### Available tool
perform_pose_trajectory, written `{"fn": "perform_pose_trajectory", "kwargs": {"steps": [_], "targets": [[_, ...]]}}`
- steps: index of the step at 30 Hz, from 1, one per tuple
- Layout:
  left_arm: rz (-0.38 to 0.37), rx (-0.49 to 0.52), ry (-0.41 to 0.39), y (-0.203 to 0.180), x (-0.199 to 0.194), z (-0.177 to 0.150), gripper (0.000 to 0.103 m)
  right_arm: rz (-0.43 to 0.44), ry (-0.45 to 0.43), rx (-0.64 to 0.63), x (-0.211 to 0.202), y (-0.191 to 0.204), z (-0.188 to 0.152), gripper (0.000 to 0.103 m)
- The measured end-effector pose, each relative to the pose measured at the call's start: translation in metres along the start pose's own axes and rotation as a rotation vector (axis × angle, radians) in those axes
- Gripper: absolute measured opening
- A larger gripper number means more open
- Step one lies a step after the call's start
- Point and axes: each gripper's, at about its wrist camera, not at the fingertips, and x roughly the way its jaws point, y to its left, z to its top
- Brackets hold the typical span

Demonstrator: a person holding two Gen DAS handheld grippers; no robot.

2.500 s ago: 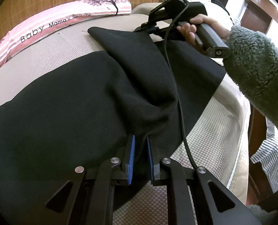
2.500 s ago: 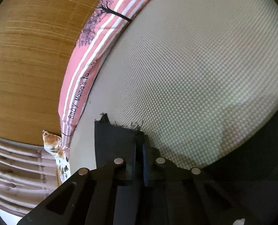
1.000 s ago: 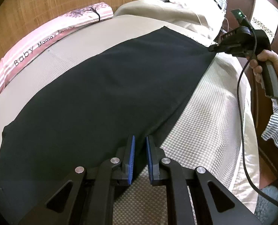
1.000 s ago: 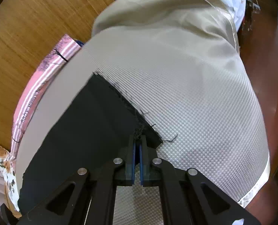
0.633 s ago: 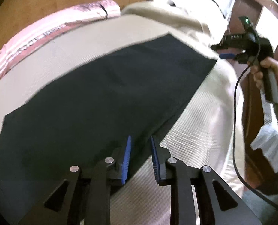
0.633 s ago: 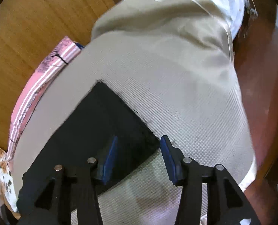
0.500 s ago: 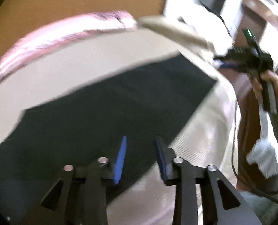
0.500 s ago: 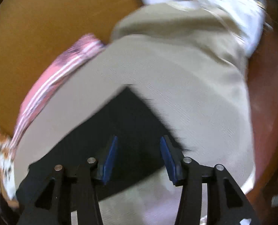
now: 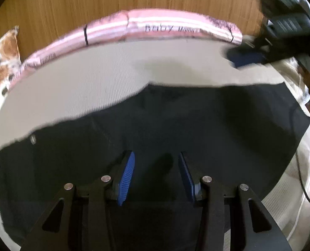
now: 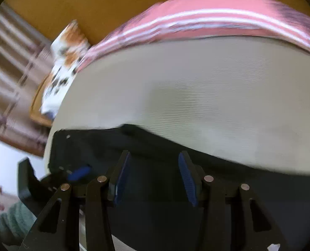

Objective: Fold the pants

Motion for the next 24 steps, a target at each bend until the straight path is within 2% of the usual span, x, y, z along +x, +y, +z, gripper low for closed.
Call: {"fn": "perform_pose_trajectory", "kwargs": {"steps": [2,5,9,10,11,12,14,17,21,24], "targets": [[-0.029,-0.044,0.027,0.003,0.004,-0.014,0.045,0.051,0.073,-0.039,0.034,0.022,0.016,0.046],[-0.042,-0.037,0.001,0.001,-0.001,-0.026,0.045,0.063,0.141,-0.084,0.071,0.043,0.028,0.046],[-0.058,-0.040,0.009,0.003,-0.004,-0.032,0.045,0.069,0.218,-0.086,0.104,0.045,0.039,0.045],[-0.065,-0.046,0.009,0.006,-0.002,-0.030,0.045,0.071,0.241,-0.085,0.112,0.045,0.040,0.041],[-0.071,-0.052,0.008,0.007,-0.003,-0.031,0.045,0.080,0.250,-0.083,0.116,0.044,0.039,0.016],[-0.079,-0.058,0.007,0.008,-0.004,-0.033,0.045,0.096,0.249,-0.080,0.117,0.045,0.039,0.011],[-0.093,-0.072,0.007,0.011,-0.006,-0.035,0.045,0.084,0.206,-0.115,0.113,0.054,0.043,0.008],[-0.107,-0.086,0.004,0.015,-0.008,-0.036,0.045,0.058,0.146,-0.134,0.108,0.060,0.047,0.007],[-0.103,-0.083,0.001,0.014,-0.008,-0.037,0.045,-0.042,0.129,-0.175,0.129,0.060,0.041,0.007],[-0.099,-0.078,0.002,0.013,-0.008,-0.036,0.045,-0.048,0.109,-0.183,0.130,0.059,0.042,0.011]]}}
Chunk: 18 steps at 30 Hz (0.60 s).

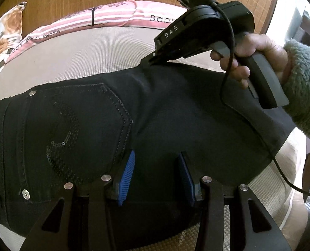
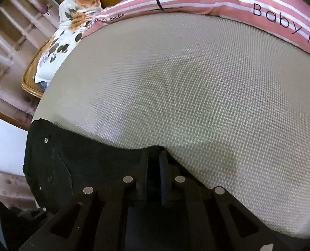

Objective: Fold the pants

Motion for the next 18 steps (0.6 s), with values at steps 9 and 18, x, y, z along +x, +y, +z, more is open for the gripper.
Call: {"fn": "perform_pose_trajectory", "kwargs": {"steps": [9,18], "targets": [[-0.017,-0.052,-0.025,0.009,-0.021,0.020,0.045,-0.023,-0.180,0.083,-0.095,-0.029,-0.017,0.043],[-0.024,0.047,0.078,-0.019,0.007,0.004,0.045,-0.022,-0.115,0.160,-0.089,-0.052,-0.073,0.043]]}}
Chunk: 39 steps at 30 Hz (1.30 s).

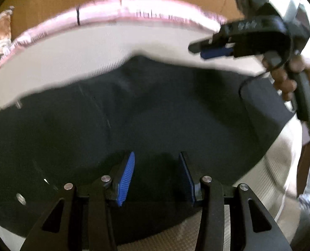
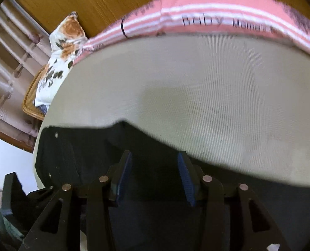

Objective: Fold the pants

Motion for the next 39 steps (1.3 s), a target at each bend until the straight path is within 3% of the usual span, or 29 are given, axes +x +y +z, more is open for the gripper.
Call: {"fn": "perform_pose_trajectory", "kwargs": {"steps": [3,8,11,13,17,20,24,27,33,36,39], "targets": [[0.011,0.019,0.000,-0.002,-0.004,-0.006,0.045,-0.057,0.017,-0.007,0.015,-0.002,-0.016,0.041],[0.051,0.052,0.018,-0.009,-0.007,-0.013,0.045,-0.145,-0.045,-0.004,0.022,-0.004,-0.014,0.038],[0.050,0.025,0.031,-0.007,-0.016,-0.009,0.045,-0.144,-0.063,0.029,0.016,0.001,-0.009,0.041],[0.059,-0.001,-0.023,0.000,-0.029,-0.004,0.045,-0.096,-0.085,0.007,0.011,0.012,-0.005,0.041],[0.129,-0.112,-0.142,0.039,-0.058,0.009,0.045,0.011,-0.052,-0.047,0.026,0.049,0.005,0.041],[0.191,-0.216,-0.139,0.075,-0.065,0.008,0.045,0.024,-0.017,-0.078,0.047,0.067,0.010,0.040],[0.325,-0.350,-0.102,0.128,-0.063,-0.008,0.044,-0.050,0.004,-0.067,0.077,0.070,0.018,0.040],[0.235,-0.425,-0.096,0.153,-0.056,-0.023,0.037,-0.072,-0.019,-0.070,0.081,0.069,0.023,0.039],[0.285,-0.353,-0.094,0.142,-0.052,-0.027,0.037,-0.092,-0.027,-0.048,0.068,0.069,0.017,0.039],[0.309,-0.325,-0.085,0.140,-0.054,-0.021,0.037,-0.056,-0.052,0.017,0.039,0.054,0.001,0.040],[0.356,-0.230,-0.115,0.119,-0.067,-0.012,0.040,-0.041,-0.099,0.092,-0.006,0.026,-0.022,0.040]]}}
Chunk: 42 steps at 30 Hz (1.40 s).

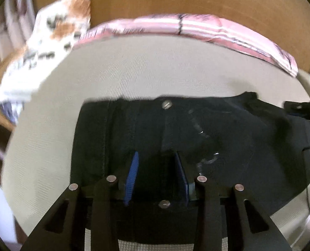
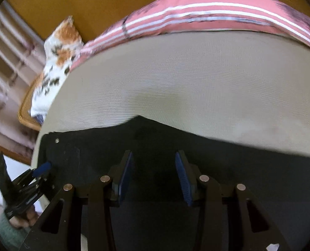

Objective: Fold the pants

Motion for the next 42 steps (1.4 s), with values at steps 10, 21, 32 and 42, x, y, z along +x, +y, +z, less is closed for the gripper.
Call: {"fn": "perform_pose_trajectory", "kwargs": {"steps": [10,21,32,42], "targets": [[-0.214,0.253,-0.067,-0.119,-0.022,0.011,0.052,-0.113,-0.147,0.351,-0.139,-0.153,-0.090,0.044],[-0.407,0.446,0.062,-0.246,0.007,-0.004,0.052,-0.151,-0.255,0.743,-0.215,-0.283,-0.207,0.044],[-0.436,0.522,0.163,-0.281,0.017,-0.041,0.052,-0.054,-0.404,0.842,-0.207,-0.342,-0.216,0.036],[-0.452,0.504,0.138,-0.293,0.021,-0.040,0.052,-0.045,-0.433,0.856,-0.202,-0.354,-0.205,0.009]]}}
